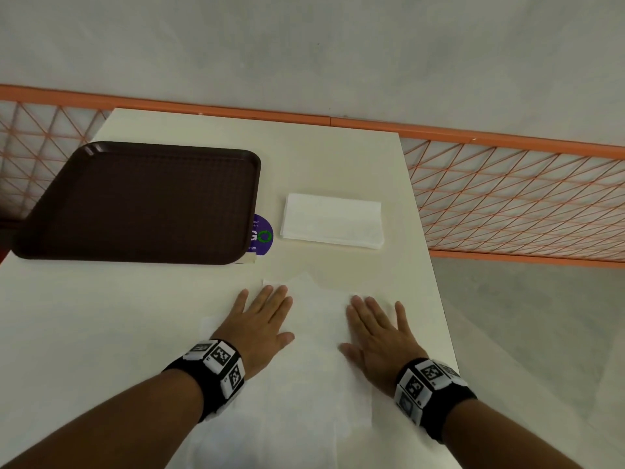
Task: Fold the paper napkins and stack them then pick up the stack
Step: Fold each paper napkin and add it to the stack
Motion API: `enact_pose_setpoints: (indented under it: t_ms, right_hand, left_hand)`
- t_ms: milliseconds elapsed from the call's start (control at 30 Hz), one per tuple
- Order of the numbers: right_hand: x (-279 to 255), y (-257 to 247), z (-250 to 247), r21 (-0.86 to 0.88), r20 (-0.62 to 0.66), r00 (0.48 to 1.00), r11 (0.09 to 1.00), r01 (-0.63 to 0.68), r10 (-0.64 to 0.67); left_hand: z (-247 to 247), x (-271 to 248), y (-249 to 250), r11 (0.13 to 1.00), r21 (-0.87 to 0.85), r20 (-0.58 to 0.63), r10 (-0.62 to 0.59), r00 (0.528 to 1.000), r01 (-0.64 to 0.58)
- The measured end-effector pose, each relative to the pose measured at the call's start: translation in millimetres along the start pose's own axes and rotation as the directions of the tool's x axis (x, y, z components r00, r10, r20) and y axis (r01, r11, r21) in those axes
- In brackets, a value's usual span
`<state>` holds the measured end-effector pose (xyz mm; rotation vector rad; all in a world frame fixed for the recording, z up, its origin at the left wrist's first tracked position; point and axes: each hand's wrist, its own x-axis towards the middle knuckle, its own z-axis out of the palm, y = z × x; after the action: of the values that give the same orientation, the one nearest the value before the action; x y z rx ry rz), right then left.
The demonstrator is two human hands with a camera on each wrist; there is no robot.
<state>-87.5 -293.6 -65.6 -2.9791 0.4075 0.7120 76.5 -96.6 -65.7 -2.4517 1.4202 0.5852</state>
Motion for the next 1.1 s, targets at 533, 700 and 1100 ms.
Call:
enact_pose_setpoints:
  t_ms: [533, 700, 1100]
  right_hand:
    - [26, -20, -55, 0.056, -0.067, 0.996, 0.997, 0.055, -0.051]
    - [23, -26, -56, 0.376, -0.032, 0.998, 0.924, 0.069, -0.061]
    - [40, 39, -90, 0.873, 0.028, 0.985, 0.476, -0.106, 0.169]
  left_hand:
    - [-57, 27, 21, 0.982, -0.159, 0.094, -0.086, 0.992, 0.100]
    - [-56, 15, 17, 0.875, -0.479, 0.039, -0.058, 0.998, 0.069]
    - [-67, 41, -34, 0.301, -0.937, 0.118, -0.206, 0.971, 0.178]
